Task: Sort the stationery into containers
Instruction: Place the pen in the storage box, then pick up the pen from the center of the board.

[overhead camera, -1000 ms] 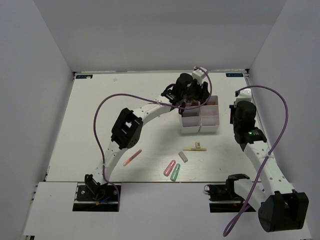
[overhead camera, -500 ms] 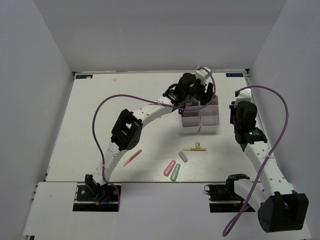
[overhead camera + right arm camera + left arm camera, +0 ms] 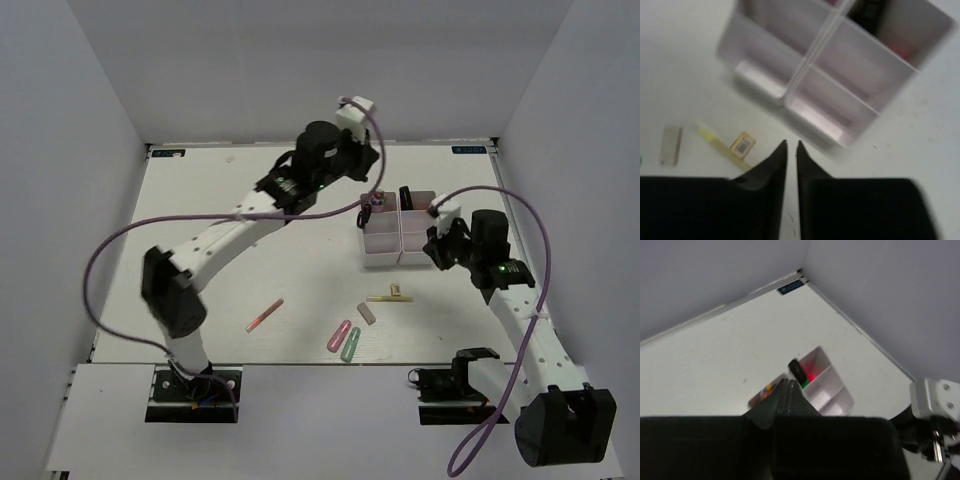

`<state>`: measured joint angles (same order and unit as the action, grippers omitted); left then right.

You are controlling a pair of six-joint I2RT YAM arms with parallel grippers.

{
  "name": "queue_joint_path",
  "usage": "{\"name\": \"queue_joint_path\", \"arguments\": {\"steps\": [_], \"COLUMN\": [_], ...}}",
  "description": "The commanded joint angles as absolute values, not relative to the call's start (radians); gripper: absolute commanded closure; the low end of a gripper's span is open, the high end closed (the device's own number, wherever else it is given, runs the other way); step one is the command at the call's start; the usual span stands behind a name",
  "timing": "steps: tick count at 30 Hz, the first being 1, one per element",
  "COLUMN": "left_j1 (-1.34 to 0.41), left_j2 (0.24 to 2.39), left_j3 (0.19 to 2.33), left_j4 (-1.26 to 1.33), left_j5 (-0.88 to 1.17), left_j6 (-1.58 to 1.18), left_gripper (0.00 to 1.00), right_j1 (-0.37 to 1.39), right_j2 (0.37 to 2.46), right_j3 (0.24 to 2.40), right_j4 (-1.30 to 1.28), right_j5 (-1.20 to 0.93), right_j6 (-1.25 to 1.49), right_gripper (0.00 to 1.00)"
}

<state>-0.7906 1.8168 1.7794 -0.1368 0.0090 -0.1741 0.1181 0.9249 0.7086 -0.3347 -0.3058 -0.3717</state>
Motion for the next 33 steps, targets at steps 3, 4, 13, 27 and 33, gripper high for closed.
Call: {"name": "queue_joint_path", "arguments": {"steps": [3, 4, 13, 27, 33], "left_j1": [-0.759, -0.741, -0.554, -0.348, -0.33], "left_j2": [1.482, 1.423, 0.996, 0.838, 0.805], "left_j3": [1.589, 1.5, 0.925, 0.717, 0.701], "left_j4": [-0.641, -0.694, -0.84, -0.726, -0.716], "left_j5": [-0.094, -0.095, -0.103, 0.063, 0.086], "left_j6": [-0.264, -0.278, -0.278, -0.298, -0.31], "left_gripper": [1.0, 0.72, 0.07, 0.12, 0.12], "right_j1": [0.126, 0.129, 0.192, 0.238, 0.235], "right_j2": [0.98, 0.991, 1.161, 1.238, 1.264], "right_j3": [0.764, 0.776, 0.791, 0.666, 0.632], "right_j4": [-0.661, -0.774, -0.998, -0.804, -0.743], "right_j5": [-0.924, -0.952, -0.888, -0.572, -0.506], "right_j6": [-0.751, -0.917, -1.348, -1.517, -1.532], "right_gripper": [1.0, 0.93, 0.69, 0.79, 0.71]}}
